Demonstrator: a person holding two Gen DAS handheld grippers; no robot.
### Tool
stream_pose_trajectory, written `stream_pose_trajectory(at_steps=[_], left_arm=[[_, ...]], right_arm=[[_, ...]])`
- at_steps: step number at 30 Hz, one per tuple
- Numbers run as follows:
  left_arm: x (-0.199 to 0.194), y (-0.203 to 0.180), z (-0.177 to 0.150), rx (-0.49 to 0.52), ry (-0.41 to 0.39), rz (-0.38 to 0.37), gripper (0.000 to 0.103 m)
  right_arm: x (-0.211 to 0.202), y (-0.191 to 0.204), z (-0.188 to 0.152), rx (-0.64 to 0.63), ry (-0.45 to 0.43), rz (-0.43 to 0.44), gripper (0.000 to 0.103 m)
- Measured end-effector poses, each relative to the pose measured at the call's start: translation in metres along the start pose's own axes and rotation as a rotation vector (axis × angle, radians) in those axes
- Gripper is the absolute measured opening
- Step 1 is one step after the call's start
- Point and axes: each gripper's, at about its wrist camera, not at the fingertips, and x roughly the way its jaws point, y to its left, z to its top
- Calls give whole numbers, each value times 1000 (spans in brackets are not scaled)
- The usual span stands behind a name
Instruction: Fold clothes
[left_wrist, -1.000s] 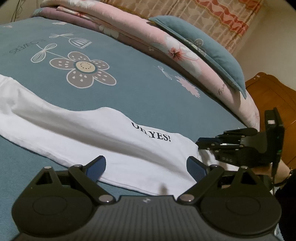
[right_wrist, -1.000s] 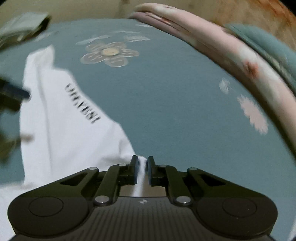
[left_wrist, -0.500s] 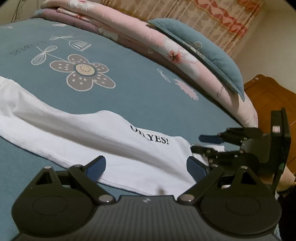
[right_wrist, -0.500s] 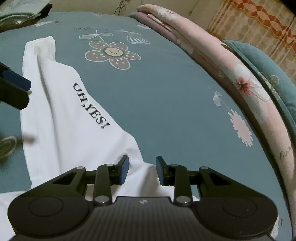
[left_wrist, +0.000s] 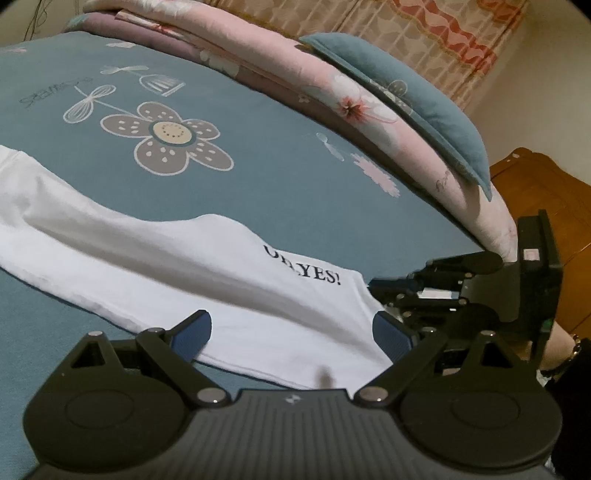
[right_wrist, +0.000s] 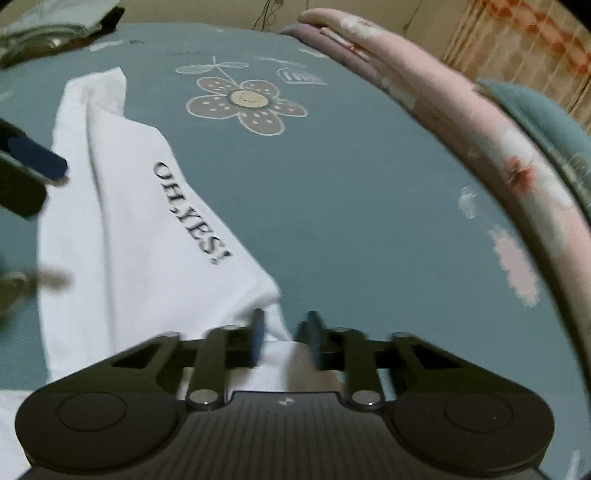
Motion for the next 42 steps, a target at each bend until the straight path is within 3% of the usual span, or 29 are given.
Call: stream_pose_trajectory(at_steps=[2, 6, 8, 10, 12, 20, 24, 29, 34, 42], left_arm=[[0, 0, 0, 2, 1, 0, 94], [0, -2, -1, 10, -1, -1, 94], [0, -2, -1, 9, -2, -4, 94], [0, -1, -1, 2, -3, -6, 94], [-1, 1, 0, -5, -3, -1, 94], [-2, 0, 1, -9, -7, -8, 94], [0, -1, 0, -2, 2, 4, 94], [1, -2, -1, 2, 6, 12, 94], [0, 0, -1, -7, 1, 6, 94], [1, -8, -3, 18, 9, 7, 94]], right_arm=[[0, 6, 1, -36, 2, -6, 2], [-7, -5, 15, 63, -118, -181, 0], [-17, -15, 23, 132, -167, -126, 1], [-25, -22, 27, 172, -190, -85, 24], [-30, -23, 26, 168, -176, -106, 35], [-30, -21, -3, 334, 3, -117, 35], [-6, -20, -22, 445, 76, -85, 43], [6, -54, -22, 583, -6, -121, 50], [-22, -65, -31, 705, -85, -99, 50], [-14, -43, -40, 686, 105, -132, 55]])
